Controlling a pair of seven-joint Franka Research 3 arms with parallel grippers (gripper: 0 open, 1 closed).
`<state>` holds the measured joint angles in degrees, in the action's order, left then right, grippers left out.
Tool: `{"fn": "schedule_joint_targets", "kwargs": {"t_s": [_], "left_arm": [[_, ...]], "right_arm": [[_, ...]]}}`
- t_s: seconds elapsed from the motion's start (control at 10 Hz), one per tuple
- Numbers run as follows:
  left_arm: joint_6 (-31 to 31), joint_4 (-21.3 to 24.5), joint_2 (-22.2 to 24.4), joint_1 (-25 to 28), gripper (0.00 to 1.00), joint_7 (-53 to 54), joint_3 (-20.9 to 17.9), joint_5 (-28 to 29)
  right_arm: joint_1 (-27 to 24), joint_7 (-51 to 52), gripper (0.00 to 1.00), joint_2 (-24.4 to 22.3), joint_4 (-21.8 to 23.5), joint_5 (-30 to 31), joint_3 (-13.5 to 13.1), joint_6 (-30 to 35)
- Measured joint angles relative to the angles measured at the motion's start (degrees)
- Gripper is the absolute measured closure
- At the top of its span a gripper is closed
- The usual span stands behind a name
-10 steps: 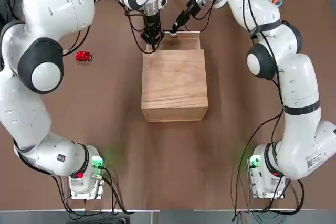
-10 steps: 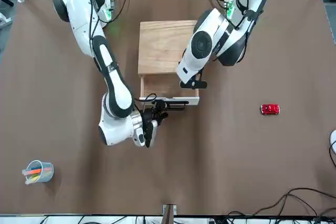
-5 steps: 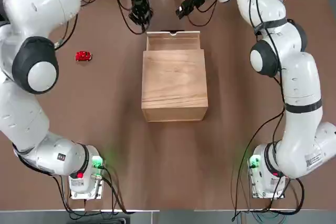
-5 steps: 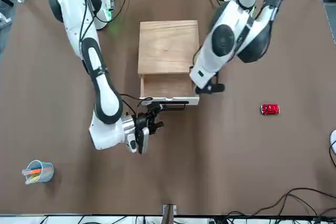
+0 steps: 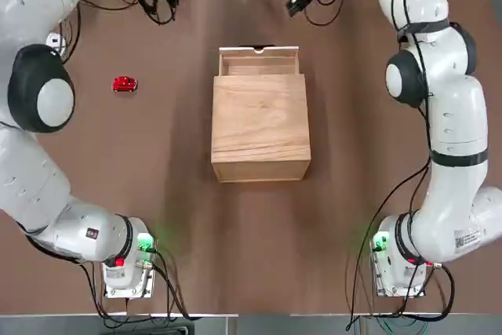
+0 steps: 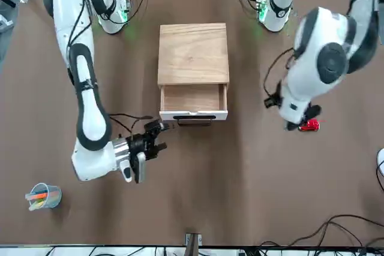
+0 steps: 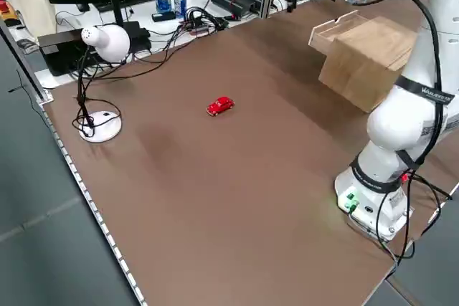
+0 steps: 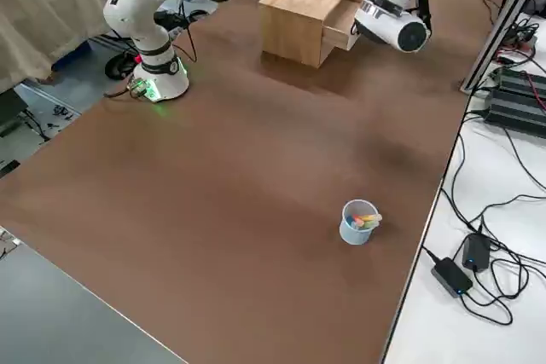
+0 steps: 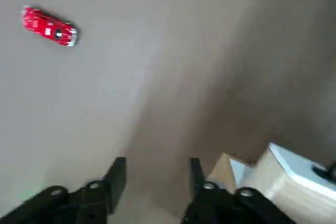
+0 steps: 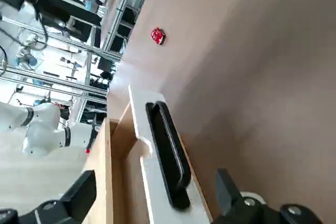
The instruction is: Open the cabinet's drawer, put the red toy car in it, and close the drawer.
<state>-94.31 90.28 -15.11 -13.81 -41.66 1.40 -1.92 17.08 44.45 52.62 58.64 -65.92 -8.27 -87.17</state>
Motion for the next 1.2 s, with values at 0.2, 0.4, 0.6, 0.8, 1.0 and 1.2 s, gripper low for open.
{"fn": "schedule_joint_targets", "kwargs": {"t_s": [0.2,0.4,0.6,0.8,1.0,1.2], "left_arm": [[-2.27,1.83,0.52,0.65,0.07,-1.68,-7.52,-0.06],[-11.39,7.8,1.87,1.12,0.0,-5.75,-14.08,-0.54],[-19.44,16.0,4.59,1.67,0.0,-7.16,-19.05,-2.93],[-23.72,20.95,5.83,1.91,0.0,-7.55,-23.09,-6.76],[-28.93,24.52,4.74,2.31,0.0,-8.23,-25.06,-9.18],[-32.92,25.59,1.31,3.51,0.0,-9.84,-25.14,-12.27]], "right_arm": [[0.08,-3.52,0.0,-2.54,-0.26,4.57,-6.48,5.92],[0.19,-9.98,0.0,-5.54,-0.47,12.36,-8.99,7.0],[0.44,-19.49,0.0,-8.55,-0.54,18.91,-9.37,6.93],[0.61,-27.27,0.0,-10.55,-0.59,21.87,-9.56,6.98],[1.3,-31.05,0.0,-13.47,-0.77,26.59,-9.56,7.03],[2.24,-32.39,0.0,-16.44,-0.76,29.75,-9.56,7.24]]}}
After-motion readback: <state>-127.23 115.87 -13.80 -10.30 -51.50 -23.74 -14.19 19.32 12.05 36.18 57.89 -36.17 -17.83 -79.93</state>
